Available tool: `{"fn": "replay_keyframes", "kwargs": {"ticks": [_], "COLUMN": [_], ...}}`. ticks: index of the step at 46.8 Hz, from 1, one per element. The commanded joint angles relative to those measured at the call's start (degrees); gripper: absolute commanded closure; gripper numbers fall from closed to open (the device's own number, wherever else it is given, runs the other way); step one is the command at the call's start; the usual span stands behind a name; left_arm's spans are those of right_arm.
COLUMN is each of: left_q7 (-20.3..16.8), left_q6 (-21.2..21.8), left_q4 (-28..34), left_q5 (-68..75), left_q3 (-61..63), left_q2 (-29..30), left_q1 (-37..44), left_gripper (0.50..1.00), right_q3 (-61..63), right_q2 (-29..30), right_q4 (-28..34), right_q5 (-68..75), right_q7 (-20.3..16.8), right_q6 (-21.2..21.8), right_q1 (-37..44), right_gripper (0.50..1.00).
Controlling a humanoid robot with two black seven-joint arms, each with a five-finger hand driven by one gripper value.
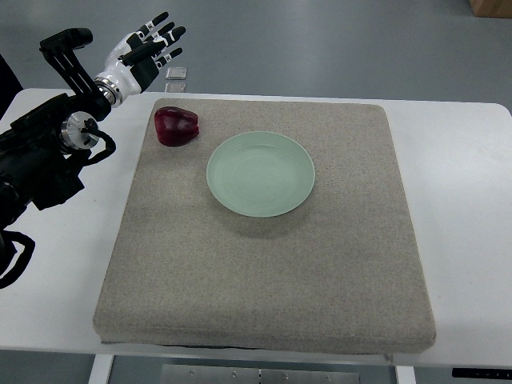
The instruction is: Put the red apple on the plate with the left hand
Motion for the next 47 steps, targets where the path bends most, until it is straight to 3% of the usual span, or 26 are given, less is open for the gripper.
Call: {"fn": "replay_keyframes", "kwargs": {"ticks": [1,47], "left_q7": [-0.01,-0.18], "left_q6": [-0.08,0.97], "left_q4": [0.01,-0.7], "left_q5": [0.07,0.25], "left_q3": [-0.02,-3.27], "left_q2": [0.06,0.06], "left_q1": [0.01,0.01], "left_gripper": [0.549,0.544], "right_q3": [0.0,0.0], "right_q2": [0.0,0.0], "right_q4": [0.0,0.0], "right_q5": [0.0,0.0], "right_q7": [0.0,0.0], "right_q6": [0.02,0.02], "right_q1": [0.0,0.0], "right_gripper": [0.57,0.57]}}
